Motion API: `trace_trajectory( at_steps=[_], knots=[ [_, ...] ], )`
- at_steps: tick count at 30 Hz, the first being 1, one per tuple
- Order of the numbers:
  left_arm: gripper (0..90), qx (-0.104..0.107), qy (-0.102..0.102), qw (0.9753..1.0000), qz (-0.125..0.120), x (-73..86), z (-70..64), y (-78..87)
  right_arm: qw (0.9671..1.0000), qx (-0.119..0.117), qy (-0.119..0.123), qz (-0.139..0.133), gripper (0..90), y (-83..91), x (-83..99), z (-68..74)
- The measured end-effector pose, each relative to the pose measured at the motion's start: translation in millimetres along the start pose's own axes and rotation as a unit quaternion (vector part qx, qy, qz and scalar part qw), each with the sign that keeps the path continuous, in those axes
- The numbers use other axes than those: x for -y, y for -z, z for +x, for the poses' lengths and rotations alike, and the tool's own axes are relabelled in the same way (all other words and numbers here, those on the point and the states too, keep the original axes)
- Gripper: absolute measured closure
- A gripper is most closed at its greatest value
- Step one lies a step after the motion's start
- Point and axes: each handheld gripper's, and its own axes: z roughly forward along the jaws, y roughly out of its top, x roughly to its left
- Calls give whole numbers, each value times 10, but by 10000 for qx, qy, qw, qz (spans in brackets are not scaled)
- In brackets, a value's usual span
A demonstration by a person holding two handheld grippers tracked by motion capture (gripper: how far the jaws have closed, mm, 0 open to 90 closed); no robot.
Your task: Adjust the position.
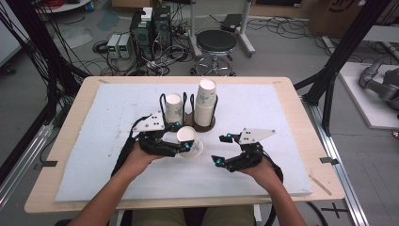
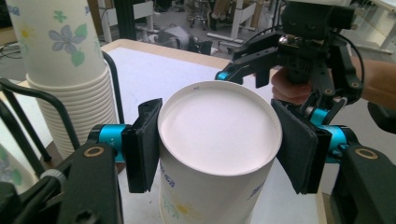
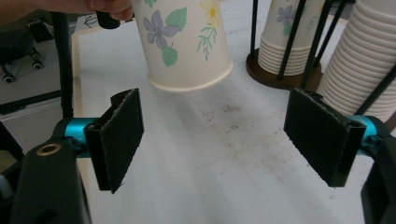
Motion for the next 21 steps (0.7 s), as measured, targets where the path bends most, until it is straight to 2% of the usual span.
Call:
trace_trajectory(
  at_steps=[9,21],
  knots=[
    [373,174,-10,9998,53,-19,-78,-122,9996,-244,127,32,204,-120,-43,47],
    [373,431,-69,9990,110,-41,-175,-279,9992,-342,189,11,204,-148,-39,84]
  ],
)
